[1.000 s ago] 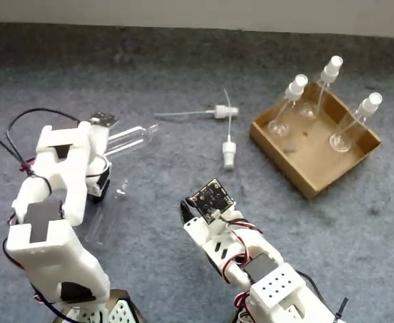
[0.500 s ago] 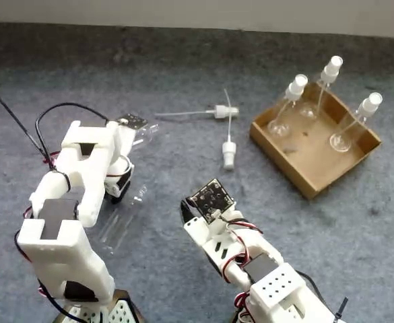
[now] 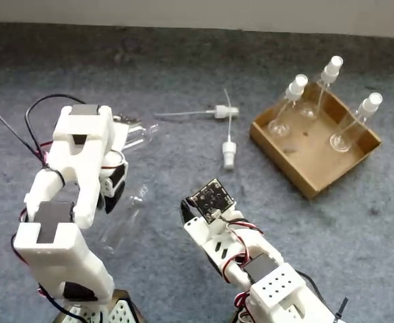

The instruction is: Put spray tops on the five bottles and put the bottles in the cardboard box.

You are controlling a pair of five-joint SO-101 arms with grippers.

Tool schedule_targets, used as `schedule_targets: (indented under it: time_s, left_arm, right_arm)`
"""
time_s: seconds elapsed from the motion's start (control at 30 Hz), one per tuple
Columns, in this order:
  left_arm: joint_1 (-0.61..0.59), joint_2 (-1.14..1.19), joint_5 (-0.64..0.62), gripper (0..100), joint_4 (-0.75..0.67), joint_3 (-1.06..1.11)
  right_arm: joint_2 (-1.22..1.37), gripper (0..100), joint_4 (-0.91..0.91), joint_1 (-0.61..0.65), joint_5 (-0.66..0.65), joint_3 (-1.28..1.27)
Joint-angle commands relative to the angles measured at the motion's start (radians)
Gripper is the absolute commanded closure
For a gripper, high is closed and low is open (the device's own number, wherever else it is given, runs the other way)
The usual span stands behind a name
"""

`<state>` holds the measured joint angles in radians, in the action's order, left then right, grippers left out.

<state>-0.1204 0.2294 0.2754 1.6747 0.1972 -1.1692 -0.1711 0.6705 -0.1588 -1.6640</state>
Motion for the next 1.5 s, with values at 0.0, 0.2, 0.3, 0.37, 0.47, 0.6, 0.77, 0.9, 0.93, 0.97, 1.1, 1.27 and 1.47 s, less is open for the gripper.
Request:
schedule_targets:
  time_s: [0.0,0.2,0.3,0.37,0.47,0.6,0.77,0.9,0.93,0.97,1.1,1.27,1.47]
  left_arm:
    - [-0.042,-0.047,-0.011,96,0.060,-0.025]
    - [-0.045,-0.047,-0.009,96,0.057,0.058]
    - [-0.045,-0.044,-0.009,96,0.057,0.113]
    - [-0.045,-0.045,-0.009,96,0.057,0.156]
    - [-0.042,-0.045,0.000,96,0.057,0.206]
    - [-0.038,-0.045,0.084,96,0.063,0.245]
    - [-0.036,-0.045,0.092,96,0.066,0.251]
    - [0.030,-0.045,0.092,96,0.066,0.251]
    - [0.058,-0.045,0.091,96,0.066,0.251]
    - [0.087,-0.045,0.089,96,0.066,0.251]
    - [0.208,-0.045,0.087,96,0.066,0.251]
    - [0.269,-0.051,0.087,96,0.060,0.243]
    - [0.255,-0.058,0.087,96,0.058,0.211]
  right_arm:
    - [-0.021,98.9,0.024,-0.015,-0.011,-0.062]
    - [-0.021,98.9,0.024,-0.015,-0.011,-0.062]
    - [-0.021,98.9,0.024,-0.015,-0.011,-0.062]
    - [-0.021,98.9,0.024,-0.015,-0.011,-0.062]
    - [-0.021,98.9,0.024,-0.015,-0.011,-0.062]
    - [-0.021,98.9,0.024,-0.015,-0.011,-0.062]
    - [-0.021,98.9,0.024,-0.015,-0.011,-0.062]
    - [-0.021,98.9,0.024,-0.015,-0.011,-0.062]
    - [-0.021,98.9,0.024,-0.015,-0.011,-0.061]
    - [-0.021,98.9,0.024,-0.015,-0.011,-0.061]
    - [-0.021,98.9,0.024,-0.015,-0.011,-0.061]
    - [-0.021,98.9,0.024,-0.015,-0.011,-0.061]
    - [-0.021,98.9,0.024,-0.015,-0.011,-0.061]
